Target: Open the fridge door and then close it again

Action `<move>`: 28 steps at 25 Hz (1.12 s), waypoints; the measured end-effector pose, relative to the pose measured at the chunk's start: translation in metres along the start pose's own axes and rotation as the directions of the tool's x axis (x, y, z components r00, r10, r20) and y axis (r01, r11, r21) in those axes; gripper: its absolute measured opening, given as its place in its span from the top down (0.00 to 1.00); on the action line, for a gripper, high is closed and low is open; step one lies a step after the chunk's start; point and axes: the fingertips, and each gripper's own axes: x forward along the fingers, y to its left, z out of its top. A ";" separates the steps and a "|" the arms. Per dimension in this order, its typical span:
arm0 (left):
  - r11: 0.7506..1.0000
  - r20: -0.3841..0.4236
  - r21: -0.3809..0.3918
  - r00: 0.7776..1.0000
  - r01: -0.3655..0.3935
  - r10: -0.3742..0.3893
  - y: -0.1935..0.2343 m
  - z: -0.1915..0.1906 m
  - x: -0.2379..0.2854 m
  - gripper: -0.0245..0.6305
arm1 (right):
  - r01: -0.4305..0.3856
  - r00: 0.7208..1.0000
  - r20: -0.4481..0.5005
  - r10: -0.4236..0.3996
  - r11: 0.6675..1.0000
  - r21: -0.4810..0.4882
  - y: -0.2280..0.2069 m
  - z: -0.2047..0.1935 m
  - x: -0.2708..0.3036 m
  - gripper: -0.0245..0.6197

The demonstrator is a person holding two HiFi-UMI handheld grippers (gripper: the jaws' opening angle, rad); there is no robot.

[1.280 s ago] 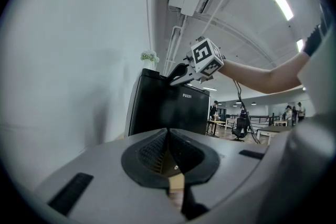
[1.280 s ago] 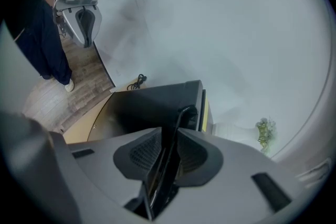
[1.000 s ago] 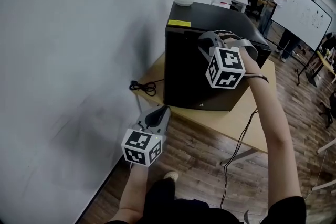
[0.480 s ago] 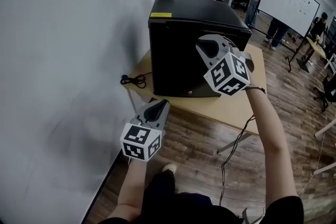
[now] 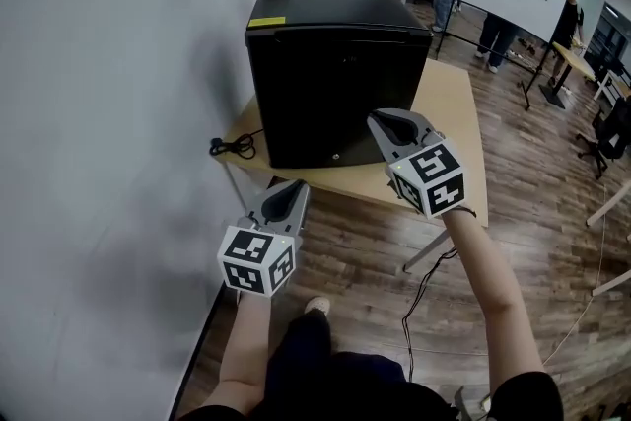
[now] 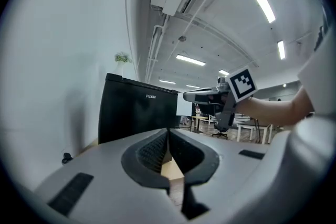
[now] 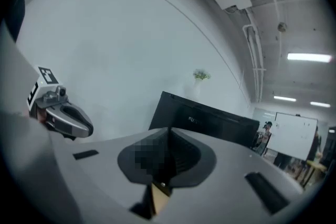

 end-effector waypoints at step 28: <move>0.996 0.009 -0.054 0.998 0.065 -0.065 -0.073 -0.039 -0.015 0.94 | 0.236 0.961 -0.008 -0.276 0.805 0.544 0.081 -0.100 -0.154 0.98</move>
